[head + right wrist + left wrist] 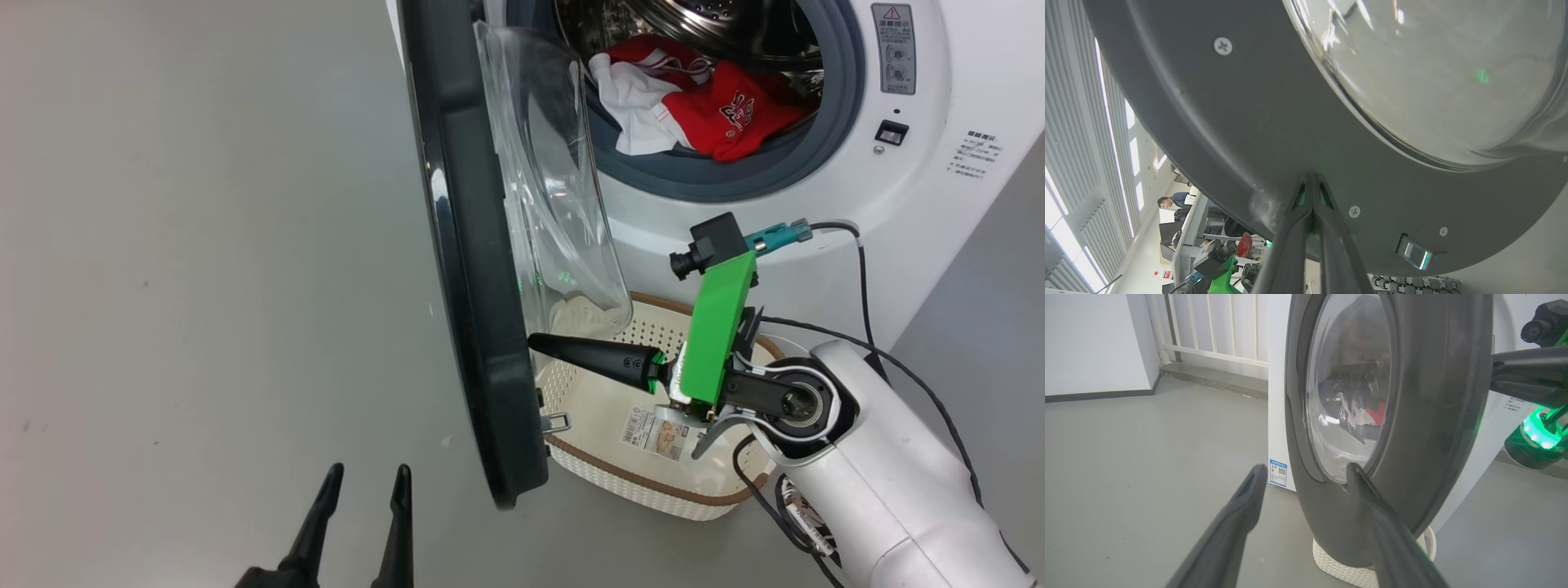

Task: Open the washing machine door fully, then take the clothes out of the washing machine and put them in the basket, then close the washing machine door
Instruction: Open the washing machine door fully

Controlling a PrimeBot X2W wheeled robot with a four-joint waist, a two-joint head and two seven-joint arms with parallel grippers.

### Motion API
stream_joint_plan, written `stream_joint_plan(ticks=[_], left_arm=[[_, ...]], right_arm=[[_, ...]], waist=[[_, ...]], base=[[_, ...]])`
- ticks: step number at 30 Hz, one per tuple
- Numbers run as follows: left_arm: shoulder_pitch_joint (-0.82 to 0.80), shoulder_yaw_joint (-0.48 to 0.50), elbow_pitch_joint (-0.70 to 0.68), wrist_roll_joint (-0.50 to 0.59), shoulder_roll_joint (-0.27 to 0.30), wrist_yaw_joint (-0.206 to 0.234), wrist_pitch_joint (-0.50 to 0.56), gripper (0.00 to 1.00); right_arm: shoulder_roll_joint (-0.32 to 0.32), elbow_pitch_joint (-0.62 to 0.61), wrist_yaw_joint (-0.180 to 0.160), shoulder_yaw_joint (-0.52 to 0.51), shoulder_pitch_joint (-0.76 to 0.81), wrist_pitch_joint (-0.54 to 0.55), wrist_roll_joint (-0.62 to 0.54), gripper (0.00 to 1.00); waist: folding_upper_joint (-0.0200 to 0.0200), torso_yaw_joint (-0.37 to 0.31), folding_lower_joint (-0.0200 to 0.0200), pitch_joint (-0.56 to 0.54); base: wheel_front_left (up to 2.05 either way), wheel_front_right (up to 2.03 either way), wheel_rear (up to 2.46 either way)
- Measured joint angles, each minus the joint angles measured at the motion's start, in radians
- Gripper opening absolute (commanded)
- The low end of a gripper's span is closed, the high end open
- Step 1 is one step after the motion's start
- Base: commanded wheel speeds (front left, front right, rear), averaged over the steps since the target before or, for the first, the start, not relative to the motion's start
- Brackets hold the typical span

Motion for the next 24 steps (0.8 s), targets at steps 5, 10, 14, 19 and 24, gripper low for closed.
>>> stream_joint_plan(ticks=[5, 10, 14, 19, 24], left_arm=[[0.002, 0.002, -0.003, 0.001, 0.0, 0.001, 0.0, 1.0], [0.002, 0.003, -0.004, 0.001, 0.0, 0.001, 0.0, 1.0], [0.002, 0.004, -0.003, 0.001, 0.0, -0.001, 0.0, 1.0], [0.002, 0.01, 0.012, 0.002, 0.0, -0.011, 0.0, 1.0], [-0.003, 0.02, 0.038, 0.016, 0.0, -0.028, 0.0, 1.0]], right_arm=[[0.008, 0.001, 0.0, 0.007, 0.0, -0.001, 0.0, 0.0], [0.012, 0.003, 0.0, 0.007, 0.0, -0.011, -0.001, 0.0], [0.012, 0.006, 0.0, 0.007, 0.0, -0.041, -0.029, 0.36], [-0.007, 0.004, 0.0, 0.007, 0.014, -0.092, -0.054, 1.0], [-0.046, 0.005, 0.0, 0.006, 0.071, -0.156, -0.066, 1.0]], waist=[[0.0, 0.0, 0.0, -0.001], [0.0, 0.0, 0.0, 0.0], [0.0, -0.003, 0.0, -0.005], [0.0, -0.007, 0.0, -0.017], [0.0, -0.016, 0.0, -0.027]], base=[[0.0, 0.0, 0.0], [0.0, 0.0, 0.0], [0.0, 0.0, 0.0], [0.0, 0.0, 0.0], [0.0, 0.0, 0.0]])
